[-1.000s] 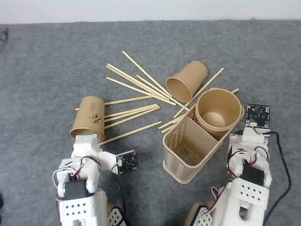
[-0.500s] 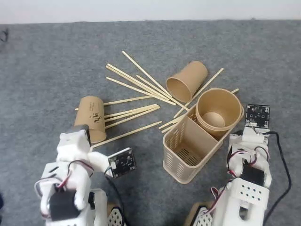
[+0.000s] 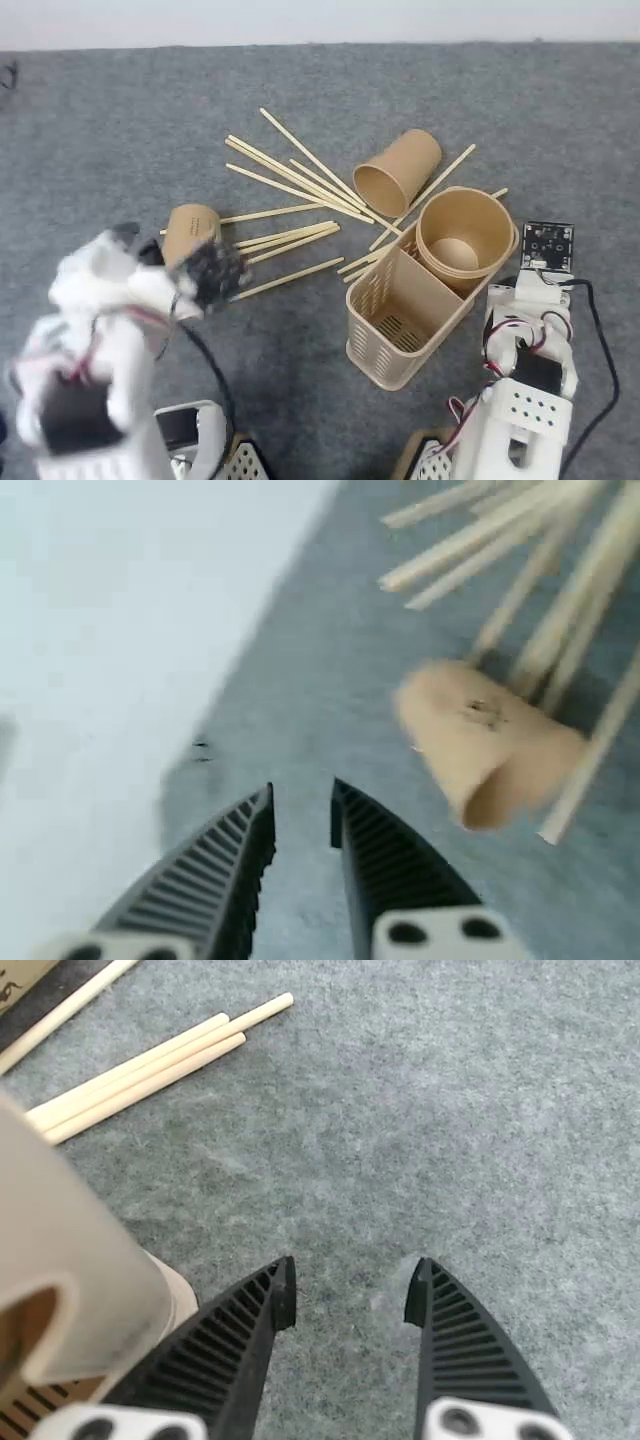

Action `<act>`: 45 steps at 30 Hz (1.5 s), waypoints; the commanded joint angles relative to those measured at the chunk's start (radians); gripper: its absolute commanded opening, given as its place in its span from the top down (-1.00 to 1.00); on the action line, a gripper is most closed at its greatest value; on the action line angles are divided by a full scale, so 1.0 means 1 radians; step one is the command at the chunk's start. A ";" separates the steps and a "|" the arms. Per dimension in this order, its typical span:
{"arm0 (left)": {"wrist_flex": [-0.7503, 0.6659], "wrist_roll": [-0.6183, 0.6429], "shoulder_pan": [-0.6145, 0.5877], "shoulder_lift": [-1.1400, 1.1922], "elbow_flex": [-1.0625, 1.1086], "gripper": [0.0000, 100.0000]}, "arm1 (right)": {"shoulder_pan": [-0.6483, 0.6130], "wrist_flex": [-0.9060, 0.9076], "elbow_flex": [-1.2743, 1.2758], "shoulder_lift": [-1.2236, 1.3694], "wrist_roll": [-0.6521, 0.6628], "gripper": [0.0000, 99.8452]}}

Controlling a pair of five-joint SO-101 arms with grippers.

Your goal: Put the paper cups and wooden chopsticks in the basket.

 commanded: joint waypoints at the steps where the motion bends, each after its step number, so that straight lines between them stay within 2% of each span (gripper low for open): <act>1: 0.167 -0.095 0.054 0.224 -0.117 0.91 | -0.012 -0.015 -0.008 -0.016 0.012 0.61; 5: 0.055 -0.204 0.043 0.272 -0.007 0.93 | -0.012 -0.015 -0.008 -0.016 0.012 0.61; 10: -0.193 -0.229 -0.026 0.270 0.202 0.70 | -0.012 -0.015 -0.008 -0.016 0.012 0.61; 12: -0.279 -0.238 -0.049 0.253 0.286 0.69 | -0.012 -0.016 -0.008 -0.016 0.012 0.61; 16: -0.384 -0.305 -0.057 0.149 0.481 0.69 | -0.041 -0.013 -0.006 -0.016 0.014 0.61; 21: -0.652 -0.302 -0.061 -0.005 0.713 0.69 | -0.044 -0.013 -0.006 -0.016 0.014 0.61; 34: -0.697 -0.301 -0.060 -0.018 0.834 0.69 | -0.045 -0.012 -0.006 -0.016 0.014 0.61; 41: -0.904 -0.247 -0.060 -0.018 0.952 0.69 | -0.044 -0.012 -0.006 -0.016 0.014 0.61; 45: -0.919 -0.222 -0.057 -0.021 0.951 0.70 | -0.044 -0.012 -0.006 -0.016 0.014 0.61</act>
